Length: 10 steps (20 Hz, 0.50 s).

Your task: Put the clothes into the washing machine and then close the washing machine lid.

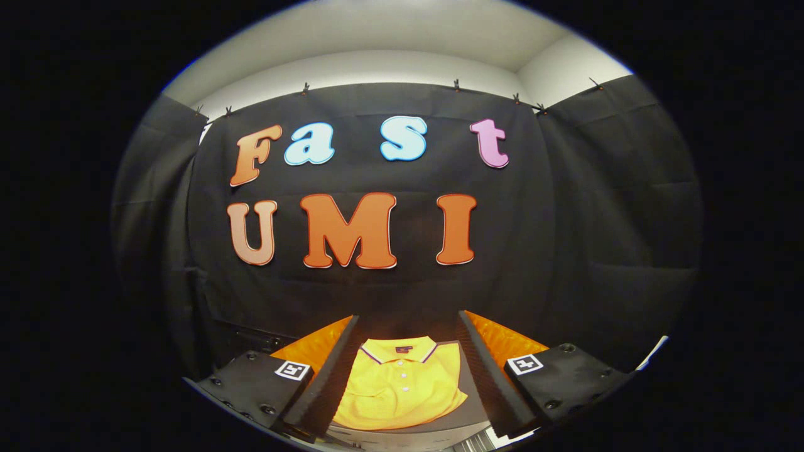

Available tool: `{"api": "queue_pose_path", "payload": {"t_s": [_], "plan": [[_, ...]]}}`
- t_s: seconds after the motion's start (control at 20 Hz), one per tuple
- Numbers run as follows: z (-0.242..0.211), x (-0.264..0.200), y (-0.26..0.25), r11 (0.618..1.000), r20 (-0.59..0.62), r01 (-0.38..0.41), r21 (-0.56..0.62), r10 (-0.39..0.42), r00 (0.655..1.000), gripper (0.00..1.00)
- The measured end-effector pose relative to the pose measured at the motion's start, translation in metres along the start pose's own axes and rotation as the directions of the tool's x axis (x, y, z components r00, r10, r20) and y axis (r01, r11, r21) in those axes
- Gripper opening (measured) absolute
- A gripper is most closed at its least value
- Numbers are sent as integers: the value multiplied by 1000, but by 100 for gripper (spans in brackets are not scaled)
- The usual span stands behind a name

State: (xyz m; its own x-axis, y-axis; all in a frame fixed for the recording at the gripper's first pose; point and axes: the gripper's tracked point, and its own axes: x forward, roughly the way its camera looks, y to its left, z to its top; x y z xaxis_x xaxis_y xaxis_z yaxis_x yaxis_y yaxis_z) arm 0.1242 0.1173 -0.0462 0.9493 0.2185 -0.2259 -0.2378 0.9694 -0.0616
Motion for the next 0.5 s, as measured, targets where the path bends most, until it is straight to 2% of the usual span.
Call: {"api": "queue_pose_path", "payload": {"t_s": [0.2,0.35,0.5], "plan": [[-29,53,18,999,-109,-34,-25,31,994,98],[-70,92,27,998,-228,-57,-4,54,972,98],[-114,117,18,999,-332,-23,26,30,943,99]]}}
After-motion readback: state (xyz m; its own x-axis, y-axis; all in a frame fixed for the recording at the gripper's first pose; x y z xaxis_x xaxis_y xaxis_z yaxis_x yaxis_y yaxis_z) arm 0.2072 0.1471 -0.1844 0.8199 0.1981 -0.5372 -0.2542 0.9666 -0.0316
